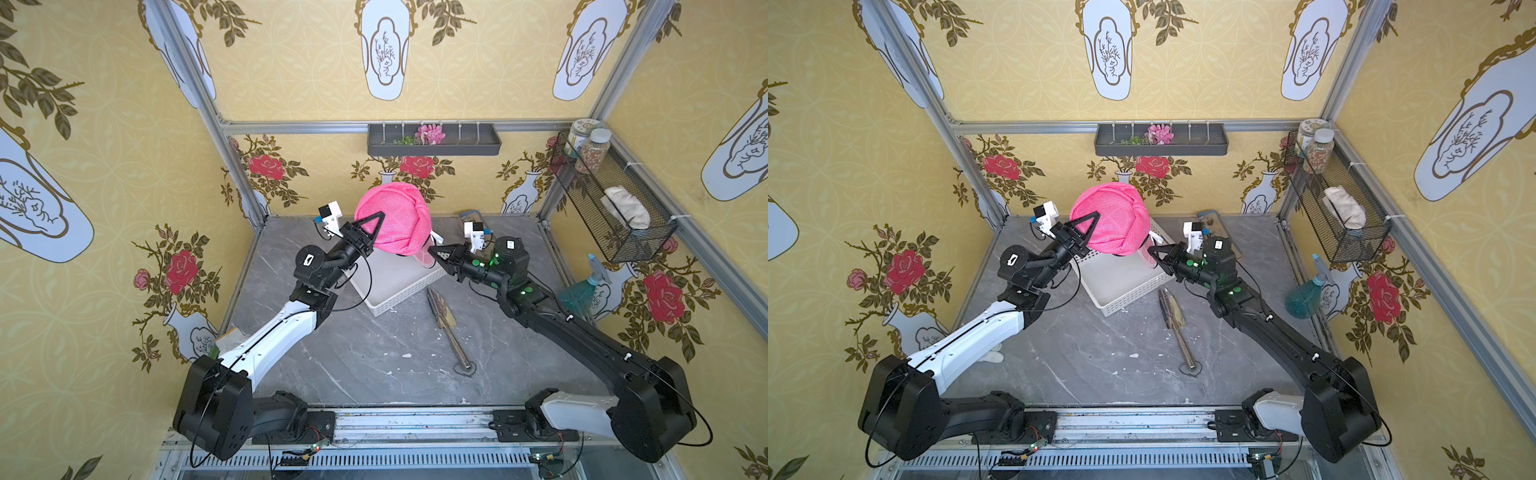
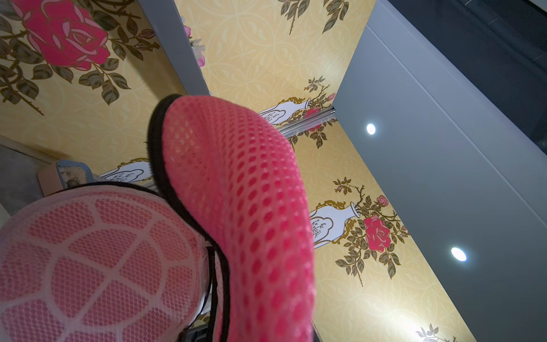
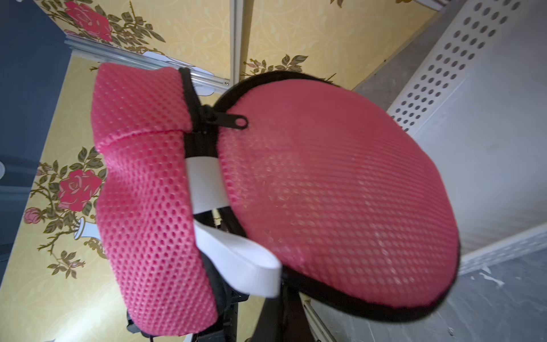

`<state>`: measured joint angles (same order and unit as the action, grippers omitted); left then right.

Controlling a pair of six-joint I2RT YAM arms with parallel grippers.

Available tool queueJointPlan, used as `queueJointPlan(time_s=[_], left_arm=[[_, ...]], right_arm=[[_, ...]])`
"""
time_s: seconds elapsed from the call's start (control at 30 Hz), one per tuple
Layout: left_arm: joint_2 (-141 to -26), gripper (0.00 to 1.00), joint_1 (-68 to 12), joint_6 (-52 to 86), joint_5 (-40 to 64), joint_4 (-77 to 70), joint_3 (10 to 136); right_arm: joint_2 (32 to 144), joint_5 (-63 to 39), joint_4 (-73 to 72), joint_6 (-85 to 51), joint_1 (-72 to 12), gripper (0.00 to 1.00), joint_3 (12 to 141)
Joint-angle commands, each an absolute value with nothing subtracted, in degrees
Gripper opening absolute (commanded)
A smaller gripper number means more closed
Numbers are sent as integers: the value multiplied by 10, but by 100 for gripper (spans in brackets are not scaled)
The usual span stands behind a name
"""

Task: Turn the laundry bag inside out
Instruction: Turn over the laundry bag.

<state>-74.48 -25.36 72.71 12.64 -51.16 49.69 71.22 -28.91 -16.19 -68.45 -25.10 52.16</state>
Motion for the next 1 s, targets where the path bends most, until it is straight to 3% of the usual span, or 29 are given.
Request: queueJointPlan(time_s=[0.0, 0.13, 0.2, 0.3, 0.63, 0.97], left_arm=[[-755, 0, -253, 751, 112, -560, 495], [-765, 0, -253, 755, 121, -560, 505], [-767, 0, -253, 756, 123, -560, 505], [-768, 0, -253, 760, 126, -560, 504], [-772, 0, -252, 773, 138, -564, 503], [-771, 0, -253, 783, 136, -573, 499]], right_arm=[[691, -294, -88, -596, -249, 20, 546], [681, -328, -82, -582, -242, 57, 580], [686, -333, -91, -593, -242, 64, 593], [696, -322, -128, -637, -242, 67, 593], [766, -318, -251, -724, -244, 54, 608], [768, -309, -265, -733, -237, 2, 590]])
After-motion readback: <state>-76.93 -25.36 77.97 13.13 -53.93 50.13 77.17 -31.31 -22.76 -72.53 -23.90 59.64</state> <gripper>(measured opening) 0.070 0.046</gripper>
